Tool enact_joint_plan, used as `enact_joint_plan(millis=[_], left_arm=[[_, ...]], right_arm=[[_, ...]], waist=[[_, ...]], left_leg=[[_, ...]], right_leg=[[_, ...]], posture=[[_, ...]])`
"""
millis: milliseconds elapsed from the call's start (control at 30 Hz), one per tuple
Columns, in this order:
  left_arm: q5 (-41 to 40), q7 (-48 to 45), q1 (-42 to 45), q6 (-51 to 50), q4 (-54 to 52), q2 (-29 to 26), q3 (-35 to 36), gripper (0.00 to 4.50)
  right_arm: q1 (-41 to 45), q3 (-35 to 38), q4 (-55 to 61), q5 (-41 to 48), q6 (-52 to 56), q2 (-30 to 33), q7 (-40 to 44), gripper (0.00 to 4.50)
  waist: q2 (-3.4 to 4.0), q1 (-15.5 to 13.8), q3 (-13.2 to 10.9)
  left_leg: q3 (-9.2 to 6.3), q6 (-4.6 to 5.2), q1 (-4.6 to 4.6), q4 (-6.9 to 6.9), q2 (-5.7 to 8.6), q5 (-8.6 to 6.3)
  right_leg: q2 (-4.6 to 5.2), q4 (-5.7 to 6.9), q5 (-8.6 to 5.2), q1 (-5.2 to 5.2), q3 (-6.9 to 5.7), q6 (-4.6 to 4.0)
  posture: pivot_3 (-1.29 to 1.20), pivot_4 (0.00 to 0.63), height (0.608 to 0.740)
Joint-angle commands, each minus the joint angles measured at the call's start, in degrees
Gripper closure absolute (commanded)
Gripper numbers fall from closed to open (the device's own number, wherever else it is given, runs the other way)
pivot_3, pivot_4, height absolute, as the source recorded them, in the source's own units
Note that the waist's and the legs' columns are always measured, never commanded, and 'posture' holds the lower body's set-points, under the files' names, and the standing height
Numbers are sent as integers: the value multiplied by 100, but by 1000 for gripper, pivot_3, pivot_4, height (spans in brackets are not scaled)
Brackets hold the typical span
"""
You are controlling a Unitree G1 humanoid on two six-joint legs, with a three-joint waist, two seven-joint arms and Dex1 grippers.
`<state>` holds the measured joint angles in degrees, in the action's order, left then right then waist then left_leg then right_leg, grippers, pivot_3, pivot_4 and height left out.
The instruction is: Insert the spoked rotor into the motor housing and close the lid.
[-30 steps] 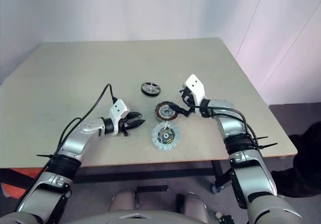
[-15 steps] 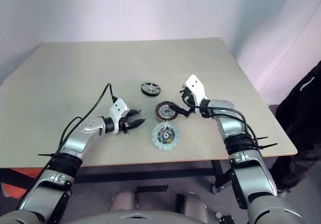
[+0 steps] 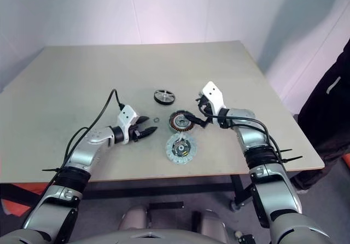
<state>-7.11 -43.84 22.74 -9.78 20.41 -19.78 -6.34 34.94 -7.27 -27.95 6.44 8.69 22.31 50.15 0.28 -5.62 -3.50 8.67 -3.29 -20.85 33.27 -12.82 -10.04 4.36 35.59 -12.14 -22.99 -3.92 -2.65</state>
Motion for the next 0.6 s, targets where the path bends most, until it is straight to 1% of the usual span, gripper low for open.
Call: enact_joint_plan(millis=[33, 300, 600], left_arm=[[-139, 147, 251, 143, 0, 90, 229, 1403], [-32, 433, 477, 212, 367, 330, 264, 1403], [-149, 455, 472, 225, 498, 216, 500, 1403]], right_arm=[[76, 56, 227, 4, -71, 4, -23, 0], [105, 65, 197, -4, -86, 21, -24, 0], [36, 60, 270, 1, -65, 19, -57, 0]], waist=[[0, 0, 0], [0, -6, 0], [0, 0, 0]], left_leg=[[0, 0, 0, 0, 0, 0], [0, 0, -2, 0, 1, 0], [0, 1, -3, 0, 0, 0]], right_leg=[[0, 0, 0, 0, 0, 0], [0, -1, 0, 0, 0, 0], [0, -1, 0, -4, 0, 0]], posture=[[0, 0, 740], [0, 0, 740], [0, 0, 740]])
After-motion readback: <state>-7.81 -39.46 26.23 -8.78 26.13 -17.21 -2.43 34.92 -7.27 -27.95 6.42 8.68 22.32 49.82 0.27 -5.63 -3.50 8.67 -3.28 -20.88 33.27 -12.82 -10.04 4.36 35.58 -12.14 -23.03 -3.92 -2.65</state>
